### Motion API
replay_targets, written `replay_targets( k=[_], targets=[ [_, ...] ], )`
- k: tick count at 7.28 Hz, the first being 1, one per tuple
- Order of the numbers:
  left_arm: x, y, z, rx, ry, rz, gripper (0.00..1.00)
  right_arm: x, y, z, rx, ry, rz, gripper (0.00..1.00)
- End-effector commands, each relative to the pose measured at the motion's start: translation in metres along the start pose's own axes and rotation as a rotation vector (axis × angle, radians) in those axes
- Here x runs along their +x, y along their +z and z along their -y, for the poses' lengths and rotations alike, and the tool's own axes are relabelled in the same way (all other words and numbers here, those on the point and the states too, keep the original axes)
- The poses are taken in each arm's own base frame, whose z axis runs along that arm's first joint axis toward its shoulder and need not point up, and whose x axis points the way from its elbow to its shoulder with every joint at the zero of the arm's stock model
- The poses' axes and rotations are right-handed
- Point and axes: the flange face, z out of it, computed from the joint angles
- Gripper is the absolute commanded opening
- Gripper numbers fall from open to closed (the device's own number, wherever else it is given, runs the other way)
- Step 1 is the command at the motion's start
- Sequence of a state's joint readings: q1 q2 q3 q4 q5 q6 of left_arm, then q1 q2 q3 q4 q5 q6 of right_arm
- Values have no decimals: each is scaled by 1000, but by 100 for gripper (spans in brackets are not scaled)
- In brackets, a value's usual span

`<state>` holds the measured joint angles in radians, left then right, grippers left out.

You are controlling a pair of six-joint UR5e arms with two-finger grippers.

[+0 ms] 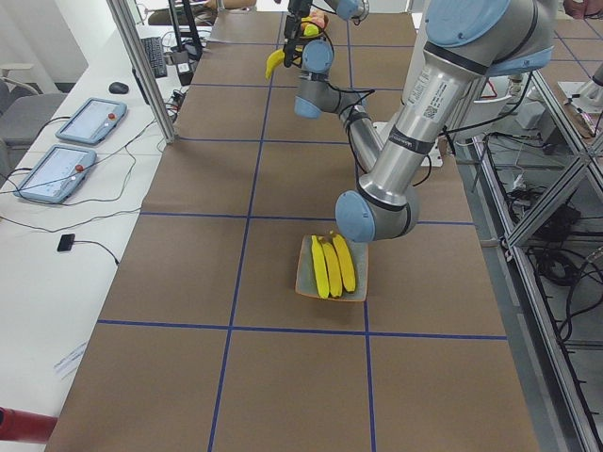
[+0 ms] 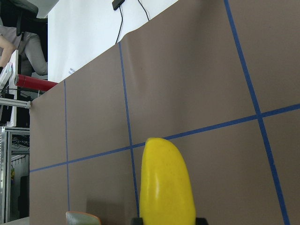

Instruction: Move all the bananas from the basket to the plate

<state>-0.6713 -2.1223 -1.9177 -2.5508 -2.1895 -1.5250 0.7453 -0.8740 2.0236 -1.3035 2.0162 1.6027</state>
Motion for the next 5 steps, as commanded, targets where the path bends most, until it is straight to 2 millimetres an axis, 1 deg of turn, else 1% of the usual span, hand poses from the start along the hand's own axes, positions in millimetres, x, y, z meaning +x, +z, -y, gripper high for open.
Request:
replay_targets(
  k=[1,2,4,5],
  targets=[
    [2,-4,-2,1,4,-5,0,3,1,2,12,-10,-6,57],
    [3,-6,-2,3,6,-7,0,4,1,0,42,-26,-1,99],
    [0,-6,-3,7,2,-1,0,4,-1,-3,41,-31,3,99],
    [-6,-7,-3,8,-4,8,0,1,-7,-5,37,-35,14,99]
  ],
)
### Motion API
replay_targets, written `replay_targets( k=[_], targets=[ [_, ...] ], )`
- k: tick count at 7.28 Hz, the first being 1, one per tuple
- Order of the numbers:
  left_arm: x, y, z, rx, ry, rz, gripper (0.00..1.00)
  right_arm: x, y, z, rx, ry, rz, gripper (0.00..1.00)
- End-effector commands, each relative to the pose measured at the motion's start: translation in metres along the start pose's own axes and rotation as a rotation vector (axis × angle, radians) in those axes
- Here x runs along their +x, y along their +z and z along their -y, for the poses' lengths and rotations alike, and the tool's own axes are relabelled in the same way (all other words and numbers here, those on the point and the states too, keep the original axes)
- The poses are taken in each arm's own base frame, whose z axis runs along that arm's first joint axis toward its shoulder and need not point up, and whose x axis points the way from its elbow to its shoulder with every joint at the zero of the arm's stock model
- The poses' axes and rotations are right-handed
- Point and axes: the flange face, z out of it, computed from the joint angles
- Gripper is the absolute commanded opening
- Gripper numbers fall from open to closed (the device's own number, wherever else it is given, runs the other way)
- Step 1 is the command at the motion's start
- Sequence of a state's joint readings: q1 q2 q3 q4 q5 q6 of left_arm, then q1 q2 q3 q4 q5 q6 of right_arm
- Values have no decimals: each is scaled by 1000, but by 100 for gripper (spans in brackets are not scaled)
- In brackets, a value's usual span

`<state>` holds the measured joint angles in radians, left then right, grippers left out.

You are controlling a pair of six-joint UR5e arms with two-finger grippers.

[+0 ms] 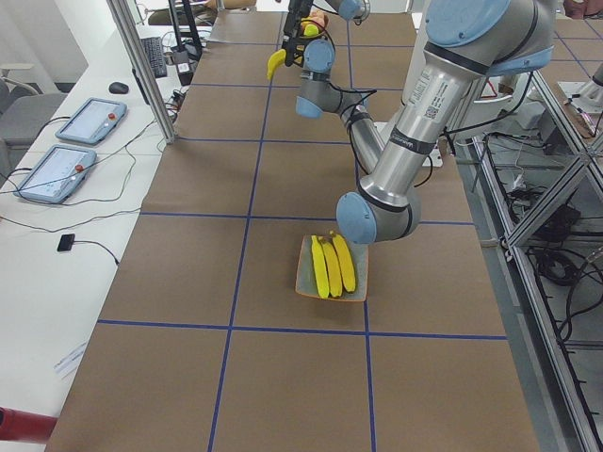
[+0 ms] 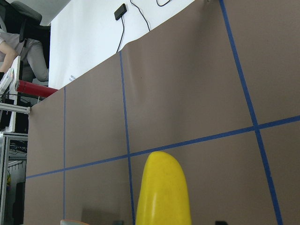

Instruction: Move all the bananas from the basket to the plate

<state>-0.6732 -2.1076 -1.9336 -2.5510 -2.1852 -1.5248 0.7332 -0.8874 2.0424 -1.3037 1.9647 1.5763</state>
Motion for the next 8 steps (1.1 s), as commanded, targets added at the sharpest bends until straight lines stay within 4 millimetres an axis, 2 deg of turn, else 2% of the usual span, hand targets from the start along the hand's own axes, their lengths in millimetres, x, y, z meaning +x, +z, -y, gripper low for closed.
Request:
replay_targets(
  k=[1,2,3,6,8],
  targets=[
    [-11,-2,-2,2,-13,18,0,-4,-22,-8,-8,-21,38,100],
    [-16,-5,-2,3,-17,27,0,5,-34,6,5,-14,28,100],
    [-35,-20,-12,2,-8,55,0,24,-45,27,-6,-25,-5,100],
    [-105,-101,-63,-16,100,195,0,121,-85,102,-23,-95,-144,100],
    [-163,-166,-99,-4,107,264,0,201,-107,144,-14,-160,-248,99]
  ],
)
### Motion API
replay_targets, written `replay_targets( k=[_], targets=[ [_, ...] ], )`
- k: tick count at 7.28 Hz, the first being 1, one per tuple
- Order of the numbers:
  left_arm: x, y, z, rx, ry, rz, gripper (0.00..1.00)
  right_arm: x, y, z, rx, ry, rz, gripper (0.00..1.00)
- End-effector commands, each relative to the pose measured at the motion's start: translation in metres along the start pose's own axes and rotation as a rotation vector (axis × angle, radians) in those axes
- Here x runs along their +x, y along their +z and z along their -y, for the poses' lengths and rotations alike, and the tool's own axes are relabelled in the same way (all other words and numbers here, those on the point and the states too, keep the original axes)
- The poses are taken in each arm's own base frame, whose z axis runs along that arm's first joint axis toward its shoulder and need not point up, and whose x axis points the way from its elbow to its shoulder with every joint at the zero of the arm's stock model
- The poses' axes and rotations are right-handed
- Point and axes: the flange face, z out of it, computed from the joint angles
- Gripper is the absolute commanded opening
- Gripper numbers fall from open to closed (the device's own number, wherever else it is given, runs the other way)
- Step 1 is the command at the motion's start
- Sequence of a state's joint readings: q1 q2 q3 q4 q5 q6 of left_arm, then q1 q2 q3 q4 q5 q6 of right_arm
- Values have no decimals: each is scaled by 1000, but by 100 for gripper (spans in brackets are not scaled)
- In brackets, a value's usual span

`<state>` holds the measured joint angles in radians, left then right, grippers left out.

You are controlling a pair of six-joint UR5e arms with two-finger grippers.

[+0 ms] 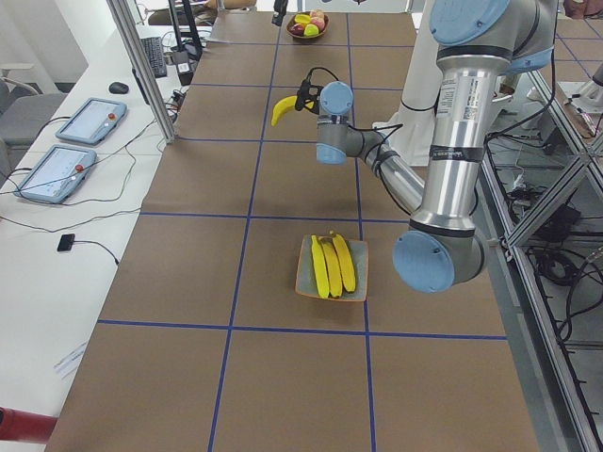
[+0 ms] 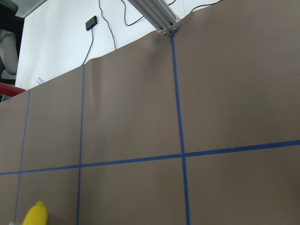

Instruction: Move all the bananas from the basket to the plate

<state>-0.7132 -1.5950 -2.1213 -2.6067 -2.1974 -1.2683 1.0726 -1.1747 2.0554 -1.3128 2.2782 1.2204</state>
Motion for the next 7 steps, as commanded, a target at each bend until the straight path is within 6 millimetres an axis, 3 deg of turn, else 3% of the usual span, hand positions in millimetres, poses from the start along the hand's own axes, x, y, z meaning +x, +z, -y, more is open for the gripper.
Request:
replay_targets(
  k=[1,2,5,6,7],
  targets=[
    [-70,-63,-48,24,-16,73,0,104,-13,35,7,-64,-118,100],
    [-99,-89,-70,28,-19,122,0,154,-27,47,3,-105,-162,100],
    [-215,-152,-141,19,27,255,0,303,-90,71,-26,-221,-208,100],
    [-243,-166,-162,14,12,272,0,337,-100,76,-29,-252,-226,100],
    [-275,-176,-180,12,-1,287,0,356,-104,80,-32,-276,-237,100]
  ],
)
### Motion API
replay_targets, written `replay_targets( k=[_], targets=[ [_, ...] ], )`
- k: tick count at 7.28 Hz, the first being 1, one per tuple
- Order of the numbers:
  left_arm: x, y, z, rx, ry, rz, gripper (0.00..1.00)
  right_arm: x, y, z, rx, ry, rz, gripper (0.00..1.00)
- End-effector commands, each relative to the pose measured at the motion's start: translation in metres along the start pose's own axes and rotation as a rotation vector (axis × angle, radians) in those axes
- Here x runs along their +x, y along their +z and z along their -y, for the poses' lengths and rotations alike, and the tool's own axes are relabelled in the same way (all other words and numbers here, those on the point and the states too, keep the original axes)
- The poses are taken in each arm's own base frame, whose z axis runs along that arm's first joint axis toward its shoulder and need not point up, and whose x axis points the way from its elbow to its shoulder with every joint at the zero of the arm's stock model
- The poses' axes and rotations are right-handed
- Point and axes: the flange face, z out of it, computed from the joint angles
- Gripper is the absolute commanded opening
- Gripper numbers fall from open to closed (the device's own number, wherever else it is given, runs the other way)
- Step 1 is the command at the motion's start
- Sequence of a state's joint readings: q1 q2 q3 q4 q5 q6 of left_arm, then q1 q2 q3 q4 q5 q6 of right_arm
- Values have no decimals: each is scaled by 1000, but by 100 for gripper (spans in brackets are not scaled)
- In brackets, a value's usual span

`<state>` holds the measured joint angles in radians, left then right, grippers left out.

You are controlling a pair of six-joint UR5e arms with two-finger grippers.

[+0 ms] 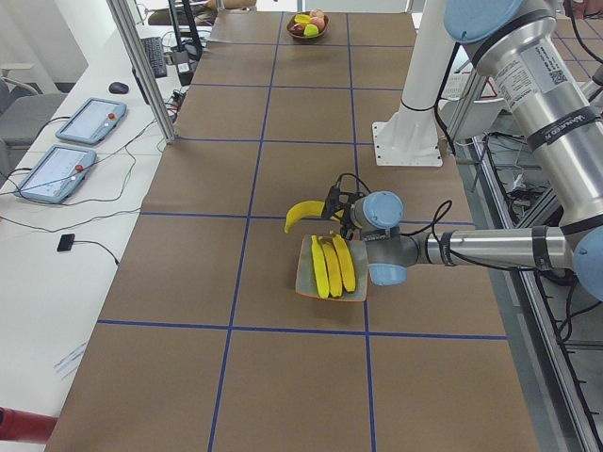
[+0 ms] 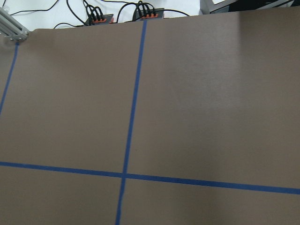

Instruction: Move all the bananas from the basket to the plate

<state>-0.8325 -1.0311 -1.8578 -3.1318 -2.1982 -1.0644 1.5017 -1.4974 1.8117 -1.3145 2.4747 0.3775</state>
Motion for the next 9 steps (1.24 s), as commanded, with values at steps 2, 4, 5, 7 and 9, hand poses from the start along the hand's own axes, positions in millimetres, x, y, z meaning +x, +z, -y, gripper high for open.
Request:
replay_targets(
  k=[2,4,5,7,9],
  targets=[
    [-79,-2,-43,-20,-37,62,0,45,-2,-5,-5,-39,-19,100],
    [-83,6,-42,-32,-37,62,0,65,-4,-11,-7,-61,-30,100],
    [-81,8,-41,-36,-33,54,6,76,-2,-12,-13,-70,-35,100],
    [-79,13,-38,-39,-28,46,53,84,-1,-16,-17,-62,-40,100],
    [-84,12,-41,-44,22,54,92,93,-3,-24,-19,-74,-44,100]
  ],
)
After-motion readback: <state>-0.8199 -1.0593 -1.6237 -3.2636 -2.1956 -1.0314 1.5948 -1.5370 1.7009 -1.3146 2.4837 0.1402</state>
